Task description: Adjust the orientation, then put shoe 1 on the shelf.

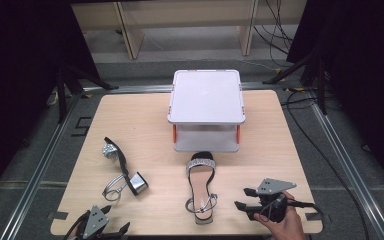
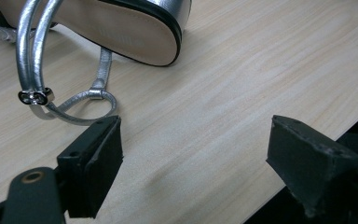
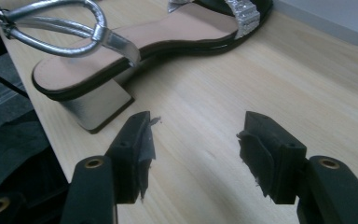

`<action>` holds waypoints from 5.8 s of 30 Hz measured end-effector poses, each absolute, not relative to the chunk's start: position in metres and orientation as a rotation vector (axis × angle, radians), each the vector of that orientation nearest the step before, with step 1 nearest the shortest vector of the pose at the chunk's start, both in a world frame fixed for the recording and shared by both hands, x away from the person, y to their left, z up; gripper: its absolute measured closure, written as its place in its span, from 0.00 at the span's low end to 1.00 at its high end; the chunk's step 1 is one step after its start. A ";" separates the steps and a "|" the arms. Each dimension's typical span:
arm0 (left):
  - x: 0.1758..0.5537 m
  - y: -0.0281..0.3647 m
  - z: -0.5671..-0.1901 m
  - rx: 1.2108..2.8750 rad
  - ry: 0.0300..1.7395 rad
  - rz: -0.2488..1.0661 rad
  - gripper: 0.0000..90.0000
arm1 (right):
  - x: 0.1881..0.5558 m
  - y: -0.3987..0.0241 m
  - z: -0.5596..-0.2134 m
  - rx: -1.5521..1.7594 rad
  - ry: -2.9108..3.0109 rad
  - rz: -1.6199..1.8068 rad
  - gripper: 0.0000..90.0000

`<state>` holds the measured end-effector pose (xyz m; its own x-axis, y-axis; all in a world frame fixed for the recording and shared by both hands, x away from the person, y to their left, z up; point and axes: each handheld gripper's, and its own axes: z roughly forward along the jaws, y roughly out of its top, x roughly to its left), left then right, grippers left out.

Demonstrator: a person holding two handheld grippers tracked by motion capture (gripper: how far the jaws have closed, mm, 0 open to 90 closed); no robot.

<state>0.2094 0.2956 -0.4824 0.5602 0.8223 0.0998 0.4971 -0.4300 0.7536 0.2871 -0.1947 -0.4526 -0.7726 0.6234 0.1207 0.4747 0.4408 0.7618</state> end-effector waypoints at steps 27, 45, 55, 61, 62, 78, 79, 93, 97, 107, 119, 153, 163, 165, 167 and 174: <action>0.210 0.295 -0.483 2.102 1.057 0.618 0.20 | 0.290 -0.139 -0.451 0.793 2.606 1.241 0.60; 0.210 0.295 -0.483 2.100 1.054 0.610 0.19 | 0.308 -0.123 -0.454 0.686 2.657 1.176 0.92; 0.210 0.295 -0.483 2.103 1.054 0.613 0.19 | 0.318 -0.132 -0.443 0.615 2.649 1.011 0.95; 0.210 0.295 -0.483 2.100 1.057 0.608 0.19 | 0.322 -0.131 -0.443 0.614 2.692 0.994 0.92; 0.210 0.294 -0.483 2.080 1.063 0.603 0.19 | 0.323 -0.129 -0.444 0.594 2.714 0.988 0.92; 0.211 0.295 -0.483 2.098 1.060 0.613 0.19 | 0.336 -0.124 -0.439 0.599 2.821 0.953 0.94; 0.210 0.295 -0.483 2.095 1.060 0.612 0.19 | 0.336 -0.123 -0.439 0.580 2.810 0.950 0.94; 0.210 0.296 -0.482 2.086 1.058 0.614 0.20 | 0.337 -0.119 -0.432 0.541 2.836 0.909 0.98; 0.210 0.296 -0.482 2.082 1.063 0.615 0.20 | 0.335 -0.106 -0.408 0.470 2.796 0.933 0.98; 0.209 0.297 -0.482 2.073 1.059 0.613 0.20 | 0.348 -0.050 -0.349 0.261 2.760 0.846 0.99; 0.210 0.298 -0.481 2.078 1.059 0.607 0.20 | 0.368 0.012 -0.292 0.173 2.731 0.839 0.99; 0.208 0.298 -0.481 2.070 1.046 0.608 0.20 | 0.502 0.015 -0.186 0.418 2.404 0.897 0.99; 0.208 0.298 -0.481 2.064 1.039 0.614 0.20 | 0.527 -0.003 -0.187 0.554 2.354 0.870 0.99; 0.208 0.298 -0.481 2.068 1.039 0.614 0.20 | 0.533 -0.008 -0.190 0.599 2.340 0.890 0.99; 0.208 0.298 -0.481 2.072 1.039 0.611 0.20 | 0.537 -0.011 -0.192 0.609 2.342 0.883 0.99; 0.208 0.297 -0.481 2.065 1.042 0.603 0.20 | 0.553 -0.018 -0.211 0.651 2.319 0.826 0.99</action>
